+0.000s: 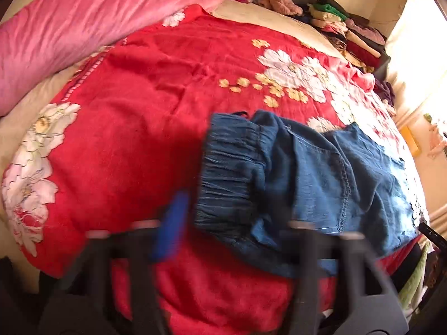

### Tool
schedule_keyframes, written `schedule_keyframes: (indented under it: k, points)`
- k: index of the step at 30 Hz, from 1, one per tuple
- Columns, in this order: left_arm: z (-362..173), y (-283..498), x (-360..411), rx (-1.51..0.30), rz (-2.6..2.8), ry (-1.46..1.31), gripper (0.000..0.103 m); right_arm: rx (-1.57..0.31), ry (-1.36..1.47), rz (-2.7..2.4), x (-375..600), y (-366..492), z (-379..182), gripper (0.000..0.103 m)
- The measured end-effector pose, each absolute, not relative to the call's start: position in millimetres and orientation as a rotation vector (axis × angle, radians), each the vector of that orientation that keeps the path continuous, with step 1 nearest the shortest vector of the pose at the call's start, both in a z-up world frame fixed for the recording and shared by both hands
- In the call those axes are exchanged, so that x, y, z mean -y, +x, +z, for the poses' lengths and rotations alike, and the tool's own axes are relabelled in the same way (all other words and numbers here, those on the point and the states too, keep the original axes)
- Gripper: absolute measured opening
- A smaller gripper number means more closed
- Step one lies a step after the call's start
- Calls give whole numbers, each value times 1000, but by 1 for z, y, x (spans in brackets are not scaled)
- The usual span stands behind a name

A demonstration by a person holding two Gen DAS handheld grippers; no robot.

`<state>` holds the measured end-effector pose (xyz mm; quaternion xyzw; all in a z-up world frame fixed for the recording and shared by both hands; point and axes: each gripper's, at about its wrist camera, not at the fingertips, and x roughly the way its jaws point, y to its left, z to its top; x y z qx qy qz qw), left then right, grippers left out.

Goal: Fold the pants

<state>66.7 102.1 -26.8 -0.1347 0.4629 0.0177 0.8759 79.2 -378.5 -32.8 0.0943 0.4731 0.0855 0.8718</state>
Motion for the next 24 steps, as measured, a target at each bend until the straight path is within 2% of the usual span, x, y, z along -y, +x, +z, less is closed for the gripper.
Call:
schedule_keyframes:
  k: [6,11,14,19,20,22,24]
  points:
    - [-3,63,-103,-883,67,-207,29,-993,198,178,384,76,-29,53]
    - [-21,72,-116,-937,102,-218,31,-1003,200,178,384,75,-35,53]
    - [-31,71,-119,-953,117,-235,38,-1009,174,182,381,76,-37,53]
    - [-2,56,-120,-890,136,-224,45,-989,173,198,383,70,-29,53]
    - [6,52,-118,-868,148,-207,47,-971,169,201,382,68,-25,53]
    - [23,45,-114,-823,148,-200,58,-938,149,195,381,64,-17,55]
    - [33,42,-103,-796,112,-208,61,-903,131,183,379,63,-8,57]
